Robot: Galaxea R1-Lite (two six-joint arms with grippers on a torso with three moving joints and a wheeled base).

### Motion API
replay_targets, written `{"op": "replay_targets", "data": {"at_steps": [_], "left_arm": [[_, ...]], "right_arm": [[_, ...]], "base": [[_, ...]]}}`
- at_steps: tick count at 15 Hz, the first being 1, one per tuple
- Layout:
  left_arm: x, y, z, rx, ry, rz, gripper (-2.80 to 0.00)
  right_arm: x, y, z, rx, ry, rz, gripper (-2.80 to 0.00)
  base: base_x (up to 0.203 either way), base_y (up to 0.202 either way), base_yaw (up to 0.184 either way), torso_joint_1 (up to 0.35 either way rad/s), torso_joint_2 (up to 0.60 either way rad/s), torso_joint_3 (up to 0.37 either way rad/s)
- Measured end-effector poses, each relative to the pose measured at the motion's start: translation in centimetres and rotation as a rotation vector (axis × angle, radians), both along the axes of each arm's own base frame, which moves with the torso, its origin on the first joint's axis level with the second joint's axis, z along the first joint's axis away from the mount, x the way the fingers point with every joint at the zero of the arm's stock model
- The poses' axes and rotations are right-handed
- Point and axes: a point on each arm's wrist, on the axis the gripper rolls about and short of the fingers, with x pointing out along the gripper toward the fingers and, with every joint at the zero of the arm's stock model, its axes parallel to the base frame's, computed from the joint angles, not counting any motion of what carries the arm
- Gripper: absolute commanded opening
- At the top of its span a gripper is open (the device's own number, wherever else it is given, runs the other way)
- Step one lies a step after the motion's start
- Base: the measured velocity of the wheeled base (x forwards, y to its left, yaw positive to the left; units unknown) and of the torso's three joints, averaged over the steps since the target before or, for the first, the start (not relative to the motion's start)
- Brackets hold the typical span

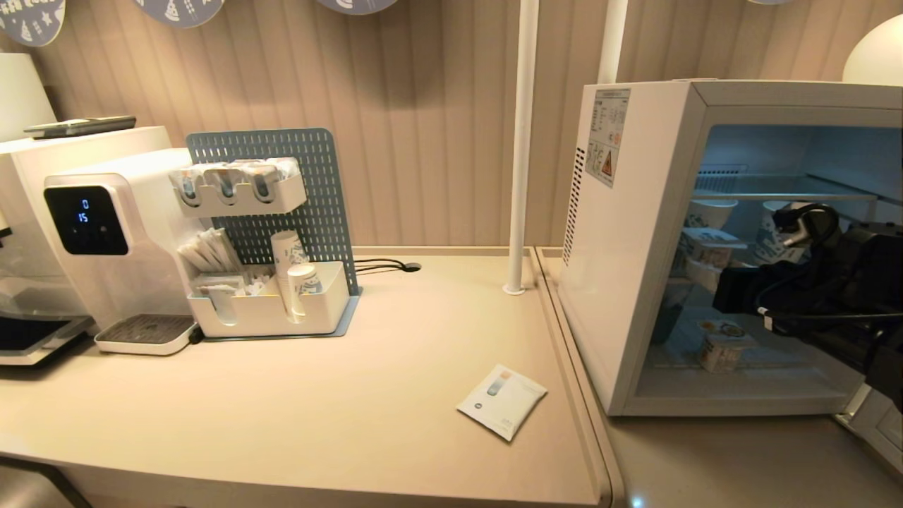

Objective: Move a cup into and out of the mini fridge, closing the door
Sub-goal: Take the yoghurt out of the freezer

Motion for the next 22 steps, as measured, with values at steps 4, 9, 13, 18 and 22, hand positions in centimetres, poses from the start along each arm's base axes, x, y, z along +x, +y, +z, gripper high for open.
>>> {"op": "replay_targets", "data": {"at_steps": [4,9,13,18,22], "left_arm": [[0.0,0.0,0.0,0.000,0.000,0.000,-2.80],[0.0,0.0,0.0,-0.001,0.000,0.002,-2.80],[0.0,0.0,0.0,-0.002,0.000,0.001,-2.80],[0.0,0.0,0.0,-0.002,0.001,0.001,-2.80],[0.0,0.0,0.0,-0.002,0.001,0.001,-2.80]], "right_arm": [[0.6,0.0,-0.3,0.000,0.007,0.001,0.00],[1.7,0.1,-0.8,0.002,0.012,0.005,0.00],[2.3,0.1,-1.1,0.003,0.017,0.009,0.00],[3.0,0.1,-1.4,0.003,-0.019,0.003,0.00],[3.4,0.1,-2.0,0.003,-0.006,0.001,-2.80]], "base": [[0.000,0.000,0.000,0.000,0.00,0.000],[0.000,0.000,0.000,0.000,0.00,0.000],[0.000,0.000,0.000,0.000,0.00,0.000],[0.000,0.000,0.000,0.000,0.00,0.000],[0.000,0.000,0.000,0.000,0.00,0.000]]}}
